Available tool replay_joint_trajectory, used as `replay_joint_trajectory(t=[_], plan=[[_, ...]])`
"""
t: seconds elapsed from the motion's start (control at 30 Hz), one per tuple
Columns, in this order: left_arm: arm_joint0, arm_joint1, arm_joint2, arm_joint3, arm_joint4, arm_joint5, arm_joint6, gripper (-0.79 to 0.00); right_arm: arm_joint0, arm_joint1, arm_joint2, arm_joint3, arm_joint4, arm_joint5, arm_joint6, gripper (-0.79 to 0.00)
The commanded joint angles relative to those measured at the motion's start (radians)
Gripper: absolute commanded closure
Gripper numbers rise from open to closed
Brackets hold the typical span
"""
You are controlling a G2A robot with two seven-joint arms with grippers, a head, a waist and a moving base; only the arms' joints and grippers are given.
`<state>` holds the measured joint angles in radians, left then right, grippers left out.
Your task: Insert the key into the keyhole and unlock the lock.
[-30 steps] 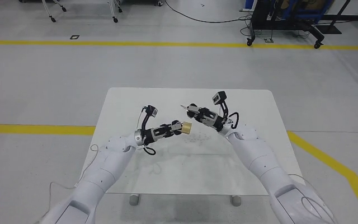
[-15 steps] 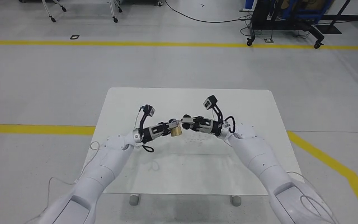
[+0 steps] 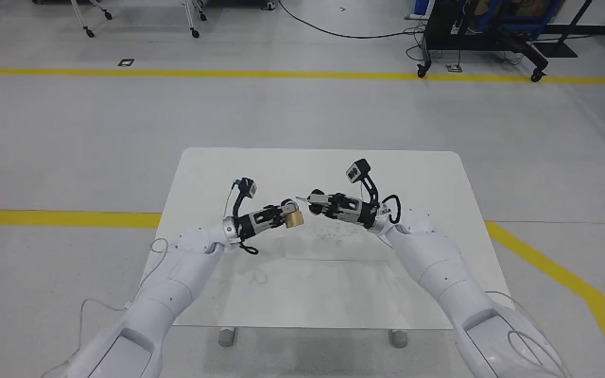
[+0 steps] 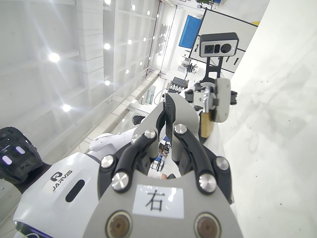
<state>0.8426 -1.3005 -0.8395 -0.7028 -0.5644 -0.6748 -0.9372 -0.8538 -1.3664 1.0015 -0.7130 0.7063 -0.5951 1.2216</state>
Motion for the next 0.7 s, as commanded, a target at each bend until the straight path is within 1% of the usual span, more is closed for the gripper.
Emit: replay_joint_trajectory(t=[0.0, 0.07, 0.1, 0.13, 0.2, 0.27, 0.33, 0.4, 0.67], plan=[[0.001, 0.000, 0.002, -0.026, 0.028, 0.098, 0.046, 0.000, -0.013, 0.005, 0.012, -0.032, -0.009, 0.004, -0.027, 0.000], [-0.007, 0.001, 0.005, -0.045, 0.055, 0.201, 0.065, 0.000, -0.026, 0.021, 0.039, -0.067, -0.048, -0.003, -0.047, 0.000], [-0.009, 0.002, 0.004, -0.050, 0.062, 0.225, 0.076, 0.000, -0.033, 0.027, 0.049, -0.082, -0.064, -0.002, -0.051, 0.000], [-0.010, 0.002, 0.001, -0.065, 0.061, 0.275, 0.081, 0.000, -0.047, 0.040, 0.070, -0.117, -0.103, 0.001, -0.056, 0.000], [-0.012, 0.004, -0.011, -0.081, 0.054, 0.310, 0.088, 0.000, -0.076, 0.064, 0.105, -0.180, -0.198, -0.002, -0.073, 0.000], [-0.009, 0.005, -0.031, -0.094, 0.016, 0.337, 0.095, 0.000, -0.117, 0.089, 0.149, -0.262, -0.305, 0.006, -0.118, 0.000], [-0.002, 0.006, -0.050, -0.101, -0.031, 0.356, 0.077, 0.000, -0.170, 0.111, 0.190, -0.362, -0.410, 0.044, -0.162, 0.000], [-0.002, 0.006, -0.050, -0.101, -0.031, 0.356, 0.077, 0.000, -0.227, 0.126, 0.221, -0.465, -0.456, 0.107, -0.187, 0.000], [-0.002, 0.006, -0.050, -0.101, -0.031, 0.356, 0.077, 0.000, -0.227, 0.126, 0.221, -0.465, -0.456, 0.107, -0.187, 0.000]])
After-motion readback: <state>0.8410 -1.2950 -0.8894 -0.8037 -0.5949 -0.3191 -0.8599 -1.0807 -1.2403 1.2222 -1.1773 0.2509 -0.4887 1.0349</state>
